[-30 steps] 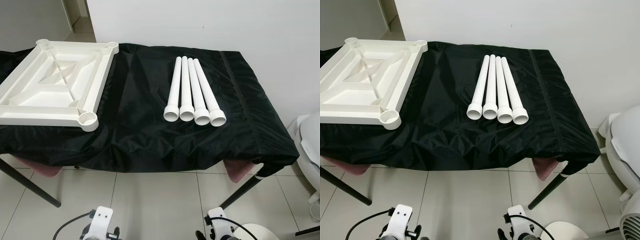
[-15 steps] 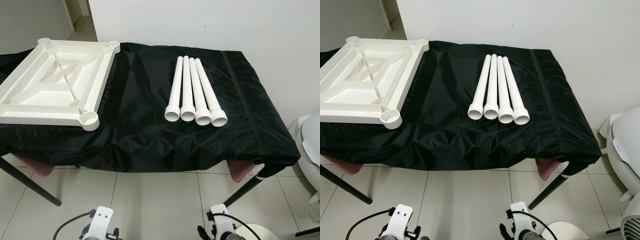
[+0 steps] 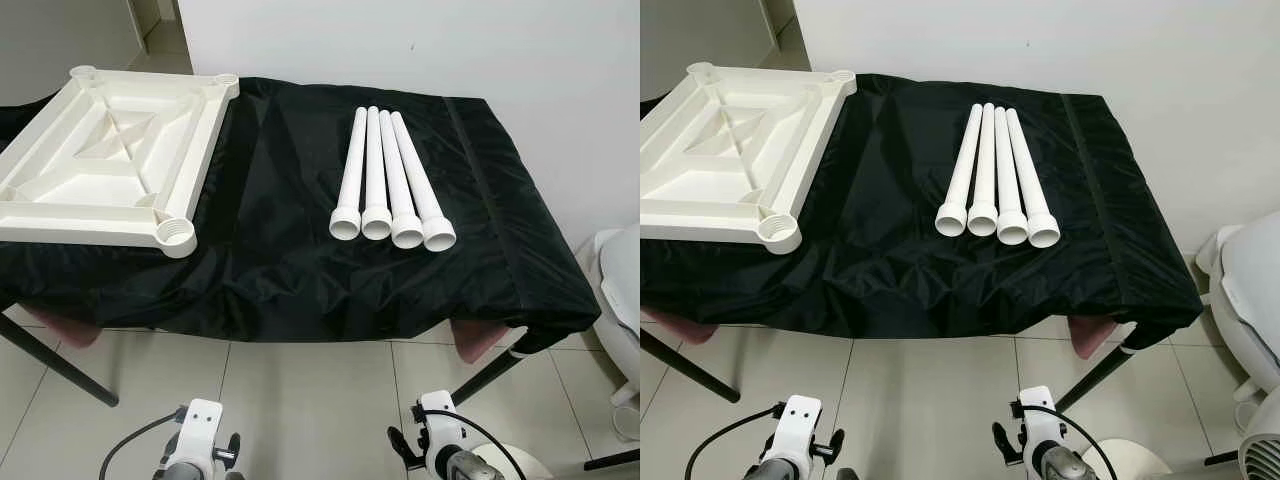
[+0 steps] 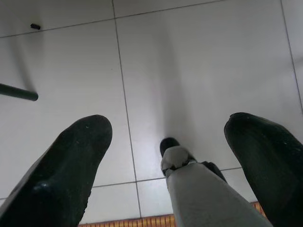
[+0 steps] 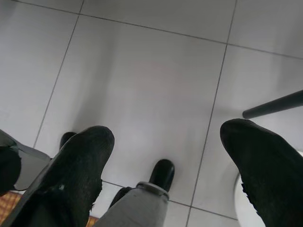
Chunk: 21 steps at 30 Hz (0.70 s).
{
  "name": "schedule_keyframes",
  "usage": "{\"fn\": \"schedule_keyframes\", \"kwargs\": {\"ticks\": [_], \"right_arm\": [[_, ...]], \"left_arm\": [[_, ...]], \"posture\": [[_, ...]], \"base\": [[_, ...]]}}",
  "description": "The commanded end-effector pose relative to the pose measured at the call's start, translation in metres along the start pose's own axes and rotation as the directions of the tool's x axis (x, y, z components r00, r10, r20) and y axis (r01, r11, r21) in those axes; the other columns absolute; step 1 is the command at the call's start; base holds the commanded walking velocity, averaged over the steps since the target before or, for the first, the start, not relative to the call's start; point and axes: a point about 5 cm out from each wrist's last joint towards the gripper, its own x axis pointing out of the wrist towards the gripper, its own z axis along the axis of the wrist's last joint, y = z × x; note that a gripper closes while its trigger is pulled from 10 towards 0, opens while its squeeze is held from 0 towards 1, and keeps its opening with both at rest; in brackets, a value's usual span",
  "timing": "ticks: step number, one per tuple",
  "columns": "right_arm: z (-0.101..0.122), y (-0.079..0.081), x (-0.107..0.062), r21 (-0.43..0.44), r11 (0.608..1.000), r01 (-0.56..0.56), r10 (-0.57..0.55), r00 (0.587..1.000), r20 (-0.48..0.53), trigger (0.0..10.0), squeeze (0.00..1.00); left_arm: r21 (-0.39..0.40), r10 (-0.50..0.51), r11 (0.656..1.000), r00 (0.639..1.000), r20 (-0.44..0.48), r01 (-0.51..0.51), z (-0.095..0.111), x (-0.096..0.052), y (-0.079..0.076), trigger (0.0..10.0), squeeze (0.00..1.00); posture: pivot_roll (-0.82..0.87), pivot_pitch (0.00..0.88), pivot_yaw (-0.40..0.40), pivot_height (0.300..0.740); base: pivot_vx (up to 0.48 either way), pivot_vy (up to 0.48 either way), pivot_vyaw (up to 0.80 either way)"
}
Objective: Building children table
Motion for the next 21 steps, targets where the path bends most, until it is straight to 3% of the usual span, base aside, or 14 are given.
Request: {"fn": "schedule_keyframes", "kwargs": {"ticks": [1, 5, 10, 13, 16, 21], "right_arm": [[-0.003, 0.001, -0.003, -0.022, 1.0, -0.021, 0.022, 1.0, 0.012, 10.0, 0.0], [-0.002, -0.002, -0.005, -0.019, 1.0, -0.023, 0.023, 0.999, 0.035, 10.0, 0.0], [0.006, -0.005, -0.006, -0.02, 0.997, -0.069, 0.07, 0.993, 0.098, 10.0, 0.0], [0.015, 0.0, -0.008, -0.085, 0.976, -0.2, 0.212, 0.963, 0.166, 10.0, 0.0], [0.017, -0.004, -0.011, -0.14, 0.961, -0.237, 0.259, 0.952, 0.164, 10.0, 0.0], [0.019, -0.007, -0.012, -0.152, 0.956, -0.249, 0.273, 0.947, 0.17, 10.0, 0.0]], "left_arm": [[-0.032, -0.044, 0.999, 0.999, 0.016, 0.044, -0.006, -0.005, -0.001, 10.0, 0.0], [-0.024, -0.05, 0.998, 0.997, 0.059, 0.052, -0.004, -0.007, 0.002, 10.0, 0.0], [0.037, -0.153, 0.988, 0.981, 0.123, 0.149, 0.0, -0.011, -0.003, 10.0, 0.0], [0.117, -0.268, 0.961, 0.95, 0.163, 0.251, 0.005, -0.016, -0.009, 10.0, 0.0], [0.174, -0.351, 0.93, 0.922, 0.164, 0.323, 0.009, -0.017, -0.016, 10.0, 0.0], [0.206, -0.386, 0.914, 0.907, 0.167, 0.35, 0.012, -0.018, -0.02, 10.0, 0.0]], "posture": [[-0.03, 0.092, 0.012, 0.74], [-0.03, 0.106, 0.009, 0.74], [-0.03, 0.107, 0.007, 0.74], [-0.02, 0.103, 0.002, 0.74], [-0.02, 0.099, 0.005, 0.74], [-0.02, 0.093, 0.003, 0.74]], "base": [[0.0, 0.0, 0.0], [0.0, 0.0, 0.0], [0.0, 0.0, 0.0], [0.0, 0.0, 0.0], [0.0, 0.0, 0.0], [0.0, 0.0, 0.0]]}}
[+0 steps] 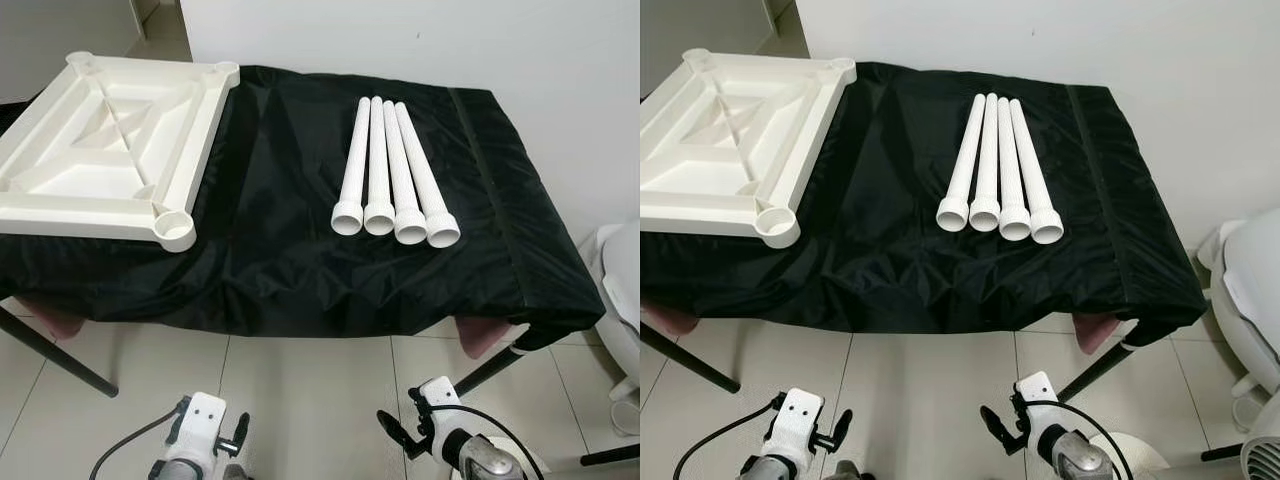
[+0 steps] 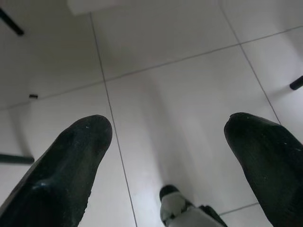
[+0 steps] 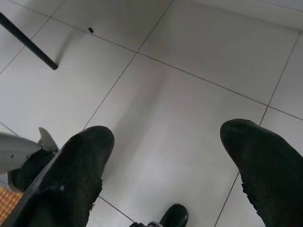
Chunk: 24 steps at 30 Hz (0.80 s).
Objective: Building children table
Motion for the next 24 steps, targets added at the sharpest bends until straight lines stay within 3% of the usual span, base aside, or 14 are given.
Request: {"fn": "schedule_keyframes", "kwargs": {"ticks": [1, 4, 5, 6, 8, 13, 17, 19, 21, 24], "right_arm": [[0.0, 0.002, -0.002, -0.005, 1.0, -0.031, 0.031, 0.999, 0.018, 10.0, 0.0], [0.012, 0.004, 0.0, -0.012, 0.995, -0.101, 0.102, 0.991, 0.084, 10.0, 0.0], [0.025, 0.007, -0.002, -0.075, 0.97, -0.231, 0.239, 0.962, 0.131, 10.0, 0.0], [0.025, 0.007, -0.002, -0.075, 0.97, -0.231, 0.239, 0.962, 0.131, 10.0, 0.0], [0.045, 0.007, -0.005, -0.123, 0.938, -0.324, 0.342, 0.921, 0.184, 10.0, 0.0], [0.059, 0.006, -0.009, -0.161, 0.911, -0.38, 0.408, 0.89, 0.206, 10.0, 0.0], [0.076, 0.001, -0.02, -0.265, 0.855, -0.447, 0.498, 0.85, 0.172, 10.0, 0.0], [0.083, 0.001, -0.024, -0.284, 0.84, -0.461, 0.52, 0.835, 0.181, 10.0, 0.0], [0.098, 0.001, -0.03, -0.303, 0.823, -0.481, 0.551, 0.805, 0.218, 10.0, 0.0], [0.107, 0.001, -0.031, -0.323, 0.822, -0.47, 0.552, 0.796, 0.247, 10.0, 0.0]], "left_arm": [[0.027, -0.316, 0.948, 0.947, -0.051, 0.318, -0.006, -0.005, -0.017, 10.0, 0.0], [0.038, -0.341, 0.939, 0.939, -0.045, 0.343, 0.001, -0.003, -0.02, 10.0, 0.0], [0.068, -0.405, 0.913, 0.913, 0.045, 0.401, 0.021, -0.004, -0.026, 10.0, 0.0], [0.068, -0.405, 0.913, 0.913, 0.045, 0.401, 0.021, -0.004, -0.026, 10.0, 0.0], [0.124, -0.489, 0.871, 0.863, 0.13, 0.475, 0.041, -0.008, -0.033, 10.0, 0.0], [0.17, -0.544, 0.836, 0.828, 0.136, 0.521, 0.05, -0.012, -0.038, 10.0, 0.0], [0.248, -0.62, 0.774, 0.776, 0.115, 0.582, 0.064, -0.021, -0.04, 10.0, 0.0], [0.255, -0.626, 0.771, 0.769, 0.129, 0.584, 0.072, -0.024, -0.038, 10.0, 0.0], [0.266, -0.62, 0.776, 0.768, 0.161, 0.571, 0.093, -0.031, -0.032, 10.0, 0.0], [0.273, -0.612, 0.784, 0.769, 0.185, 0.558, 0.106, -0.035, -0.029, 10.0, 0.0]], "posture": [[-0.02, 0.091, 0.001, 0.74], [-0.02, 0.091, 0.001, 0.74], [-0.02, 0.083, -0.003, 0.74], [-0.02, 0.083, -0.003, 0.74], [-0.02, 0.081, -0.004, 0.74], [-0.03, 0.077, -0.004, 0.74], [-0.03, 0.068, -0.006, 0.74], [-0.03, 0.066, -0.008, 0.74], [-0.02, 0.063, -0.008, 0.74], [-0.02, 0.061, -0.008, 0.74]], "base": [[0.0, 0.0, 0.0], [0.0, 0.0, 0.0], [0.0, 0.0, 0.0], [0.0, 0.0, 0.0], [0.0, 0.0, 0.0], [0.0, 0.0, 0.0], [0.0, 0.0, 0.0], [0.0, 0.0, 0.0], [0.0, 0.0, 0.0], [0.0, 0.0, 0.0]]}}
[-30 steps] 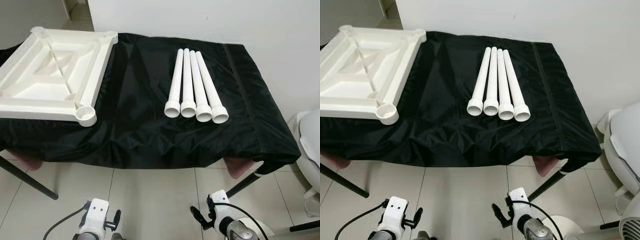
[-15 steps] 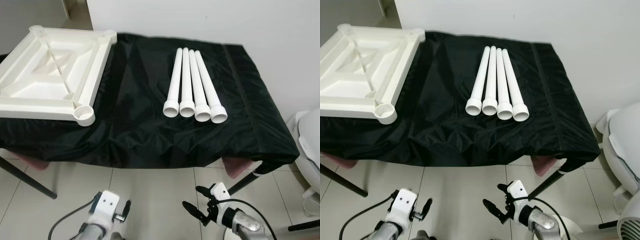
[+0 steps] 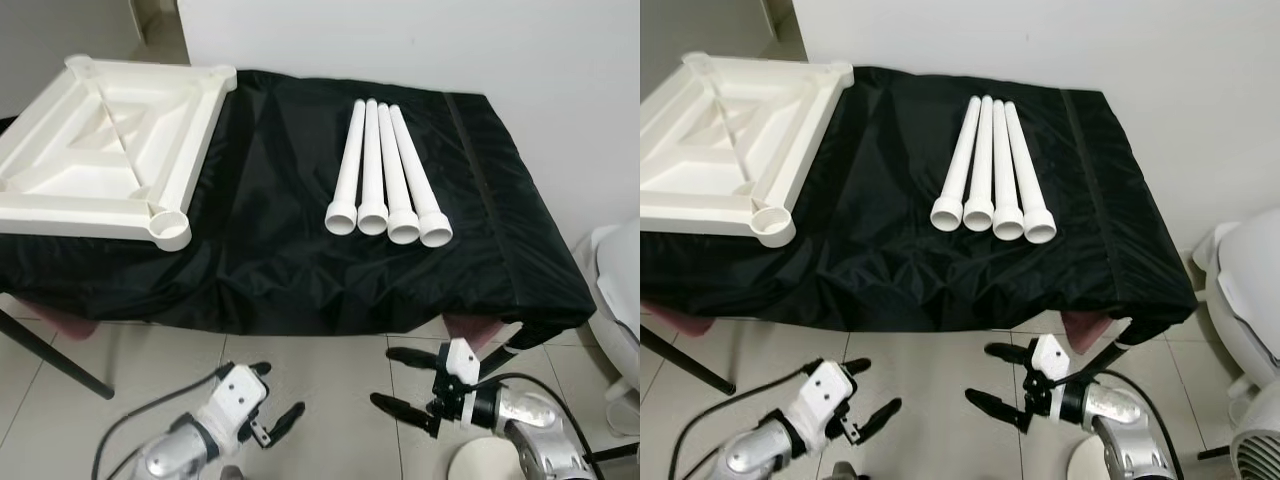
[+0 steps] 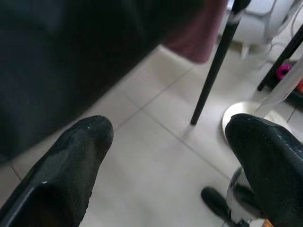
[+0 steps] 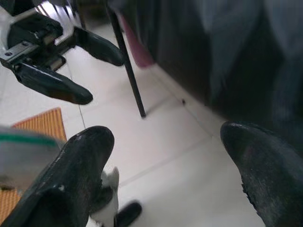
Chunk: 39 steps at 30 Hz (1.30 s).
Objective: Building children table
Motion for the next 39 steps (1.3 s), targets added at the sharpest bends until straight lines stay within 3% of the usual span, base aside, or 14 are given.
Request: {"fn": "schedule_keyframes", "kwargs": {"ticks": [1, 6, 8, 13, 14, 15, 17, 18, 19, 21, 25, 28, 31, 39], "right_arm": [[0.011, -0.004, 0.002, -0.007, 1.0, 0.01, -0.01, 0.999, 0.047, 10.0, 0.0], [0.032, -0.014, 0.009, -0.028, 0.997, 0.067, -0.063, 0.989, 0.135, 10.0, 0.0], [0.057, -0.027, 0.019, -0.02, 0.988, 0.156, -0.145, 0.954, 0.261, 10.0, 0.0], [0.08, -0.041, 0.028, 0.021, 0.962, 0.273, -0.261, 0.891, 0.372, 10.0, 0.0], [0.089, -0.049, 0.033, 0.057, 0.937, 0.345, -0.337, 0.845, 0.416, 10.0, 0.0], [0.089, -0.049, 0.033, 0.057, 0.937, 0.345, -0.337, 0.845, 0.416, 10.0, 0.0], [0.102, -0.062, 0.036, 0.151, 0.881, 0.448, -0.464, 0.76, 0.455, 10.0, 0.0], [0.102, -0.062, 0.036, 0.151, 0.881, 0.448, -0.464, 0.76, 0.455, 10.0, 0.0], [0.108, -0.071, 0.036, 0.215, 0.826, 0.521, -0.557, 0.694, 0.457, 10.0, 0.0], [0.108, -0.071, 0.036, 0.215, 0.826, 0.521, -0.557, 0.694, 0.457, 10.0, 0.0], [0.111, -0.08, 0.038, 0.307, 0.731, 0.61, -0.678, 0.596, 0.431, 10.0, 0.0], [0.111, -0.08, 0.043, 0.402, 0.699, 0.591, -0.715, 0.571, 0.404, 10.0, 0.0], [0.112, -0.079, 0.045, 0.422, 0.698, 0.579, -0.716, 0.571, 0.4, 10.0, 0.0], [0.127, -0.084, 0.047, 0.312, 0.658, 0.686, -0.745, 0.533, 0.4, 10.0, 0.0]], "left_arm": [[-0.018, -0.058, 0.998, 0.998, 0.026, 0.059, 0.014, -0.002, -0.001, 10.0, 0.0], [-0.014, -0.013, 1.0, 0.996, 0.091, 0.014, 0.035, 0.0, 0.009, 10.0, 0.0], [-0.036, 0.079, 0.997, 0.981, 0.175, -0.074, 0.055, 0.005, 0.022, 10.0, 0.0], [-0.093, 0.184, 0.982, 0.945, 0.271, -0.165, 0.076, 0.008, 0.032, 10.0, 0.0], [-0.116, 0.238, 0.97, 0.925, 0.296, -0.212, 0.082, 0.011, 0.036, 10.0, 0.0], [-0.116, 0.238, 0.97, 0.925, 0.296, -0.212, 0.082, 0.011, 0.036, 10.0, 0.0], [-0.177, 0.348, 0.935, 0.884, 0.311, -0.306, 0.091, 0.015, 0.044, 10.0, 0.0], [-0.177, 0.348, 0.935, 0.884, 0.311, -0.306, 0.091, 0.015, 0.044, 10.0, 0.0], [-0.215, 0.412, 0.908, 0.854, 0.318, -0.359, 0.097, 0.018, 0.048, 10.0, 0.0], [-0.215, 0.412, 0.908, 0.854, 0.318, -0.359, 0.097, 0.018, 0.048, 10.0, 0.0], [-0.264, 0.485, 0.871, 0.813, 0.322, -0.415, 0.105, 0.025, 0.052, 10.0, 0.0], [-0.305, 0.528, 0.843, 0.789, 0.314, -0.442, 0.109, 0.03, 0.058, 10.0, 0.0], [-0.315, 0.538, 0.836, 0.785, 0.309, -0.449, 0.111, 0.033, 0.061, 10.0, 0.0], [-0.326, 0.633, 0.771, 0.718, 0.29, -0.547, 0.122, 0.049, 0.088, 10.0, 0.0]], "posture": [[-0.02, 0.061, -0.008, 0.74], [-0.01, 0.061, -0.01, 0.74], [-0.01, 0.061, -0.011, 0.74], [-0.01, 0.064, -0.013, 0.74], [-0.01, 0.066, -0.014, 0.74], [-0.01, 0.066, -0.014, 0.74], [-0.02, 0.065, -0.015, 0.74], [-0.02, 0.065, -0.015, 0.74], [-0.02, 0.068, -0.018, 0.74], [-0.02, 0.068, -0.018, 0.74], [-0.03, 0.069, -0.02, 0.74], [-0.04, 0.069, -0.019, 0.74], [-0.05, 0.068, -0.023, 0.74], [-0.06, 0.064, -0.029, 0.74]], "base": [[0.0, 0.0, 0.0], [0.0, 0.0, 0.0], [0.0, 0.0, 0.0], [0.0, 0.0, 0.0], [0.0, 0.0, 0.0], [0.0, 0.0, 0.0], [0.0, 0.0, 0.0], [0.0, 0.0, 0.0], [0.0, 0.0, 0.0], [0.0, 0.0, 0.0], [0.0, 0.0, 0.0], [0.0, 0.0, 0.0], [0.0, 0.0, 0.0], [0.0, 0.0, 0.0]]}}
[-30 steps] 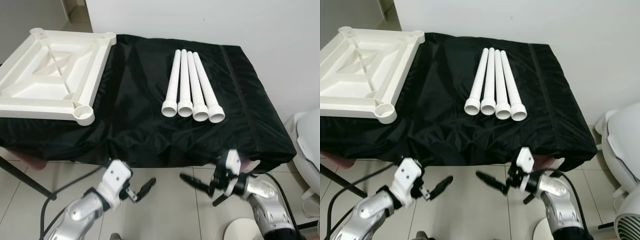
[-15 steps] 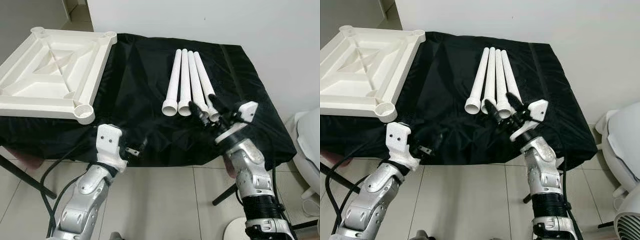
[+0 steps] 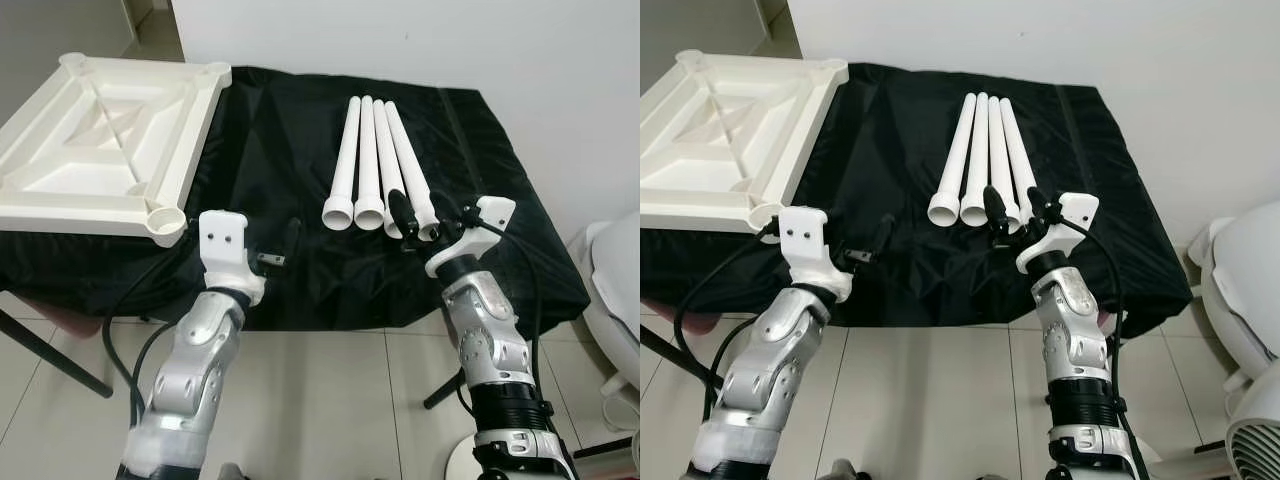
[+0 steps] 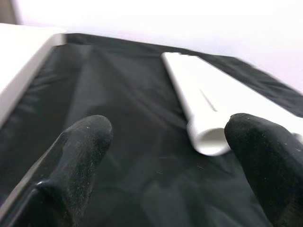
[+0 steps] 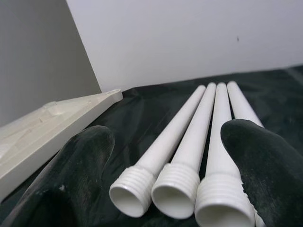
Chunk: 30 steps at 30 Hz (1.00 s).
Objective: Building children table
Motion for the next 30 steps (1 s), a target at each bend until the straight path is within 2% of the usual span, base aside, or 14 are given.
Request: {"fn": "schedule_keyframes", "kwargs": {"ticks": [1, 3, 7, 8, 9, 11, 13, 15, 16, 19, 22, 26, 30], "right_arm": [[0.008, 0.002, 0.005, -0.043, 0.999, 0.008, -0.006, 0.999, 0.034, 10.0, 0.0], [0.01, 0.004, 0.01, -0.084, 0.996, 0.013, -0.009, 0.999, 0.044, 10.0, 0.0], [0.01, 0.006, 0.013, -0.109, 0.994, 0.016, -0.012, 0.999, 0.036, 10.0, 0.0], [0.011, 0.006, 0.012, -0.153, 0.988, 0.019, -0.015, 0.999, 0.03, 10.0, 0.0], [0.011, 0.006, 0.012, -0.153, 0.988, 0.019, -0.015, 0.999, 0.03, 10.0, 0.0], [0.012, 0.003, 0.009, -0.2, 0.979, 0.035, -0.03, 0.999, 0.028, 10.0, 0.0], [0.012, 0.003, 0.009, -0.2, 0.979, 0.035, -0.03, 0.999, 0.028, 10.0, 0.0], [0.012, 0.0, 0.007, -0.24, 0.969, 0.061, -0.054, 0.998, 0.035, 10.0, 0.0], [0.012, 0.002, 0.007, -0.275, 0.959, 0.062, -0.053, 0.998, 0.04, 10.0, 0.0], [0.012, 0.002, 0.007, -0.275, 0.959, 0.062, -0.053, 0.998, 0.04, 10.0, 0.0], [0.009, 0.008, 0.007, -0.342, 0.938, 0.048, -0.036, 0.999, 0.04, 10.0, 0.0], [0.005, 0.01, 0.006, -0.365, 0.93, 0.054, -0.044, 0.998, 0.035, 10.0, 0.0], [0.001, 0.009, 0.004, -0.355, 0.932, 0.075, -0.07, 0.997, 0.029, 10.0, 0.0]], "left_arm": [[0.021, 0.044, 0.999, 0.999, -0.012, -0.044, -0.003, 0.006, 0.006, 10.0, 0.0], [0.061, 0.112, 0.992, 0.994, -0.012, -0.111, -0.001, 0.016, 0.018, 10.0, 0.0], [0.092, 0.175, 0.98, 0.985, -0.002, -0.174, 0.004, 0.022, 0.028, 10.0, 0.0], [0.106, 0.192, 0.976, 0.981, 0.012, -0.192, 0.008, 0.023, 0.031, 10.0, 0.0], [0.106, 0.192, 0.976, 0.981, 0.012, -0.192, 0.008, 0.023, 0.031, 10.0, 0.0], [0.084, 0.266, 0.96, 0.964, 0.023, -0.267, 0.013, 0.024, 0.04, 10.0, 0.0], [0.084, 0.266, 0.96, 0.964, 0.023, -0.267, 0.013, 0.024, 0.04, 10.0, 0.0], [0.084, 0.307, 0.948, 0.951, 0.03, -0.308, 0.015, 0.025, 0.044, 10.0, 0.0], [0.08, 0.289, 0.953, 0.957, 0.039, -0.291, 0.015, 0.023, 0.044, 10.0, 0.0], [0.08, 0.289, 0.953, 0.957, 0.039, -0.291, 0.015, 0.023, 0.044, 10.0, 0.0], [0.106, 0.203, 0.972, 0.978, 0.057, -0.208, 0.013, 0.016, 0.044, 10.0, 0.0], [0.151, 0.16, 0.975, 0.986, 0.047, -0.165, 0.009, 0.011, 0.043, 10.0, 0.0], [0.148, 0.154, 0.976, 0.987, 0.036, -0.157, 0.005, 0.009, 0.043, 10.0, 0.0]], "posture": [[-0.06, 0.064, -0.029, 0.74], [-0.06, 0.062, -0.016, 0.74], [-0.06, 0.055, -0.009, 0.74], [-0.06, 0.044, 0.011, 0.74], [-0.06, 0.044, 0.011, 0.74], [-0.05, 0.034, 0.033, 0.74], [-0.05, 0.034, 0.033, 0.74], [-0.06, 0.028, 0.052, 0.74], [-0.08, 0.024, 0.073, 0.74], [-0.08, 0.024, 0.073, 0.74], [-0.08, 0.031, 0.072, 0.74], [-0.08, 0.04, 0.057, 0.74], [-0.08, 0.048, 0.051, 0.74]], "base": [[0.0, 0.0, 0.0], [0.0, 0.0, 0.0], [0.0, 0.0, 0.0], [0.0, 0.0, 0.0], [0.0, 0.0, 0.0], [0.0, 0.0, 0.0], [0.0, 0.0, 0.0], [0.0, 0.0, 0.0], [0.0, 0.0, 0.0], [0.0, 0.0, 0.0], [0.0, 0.0, 0.0], [0.0, 0.0, 0.0], [0.0, 0.0, 0.0]]}}
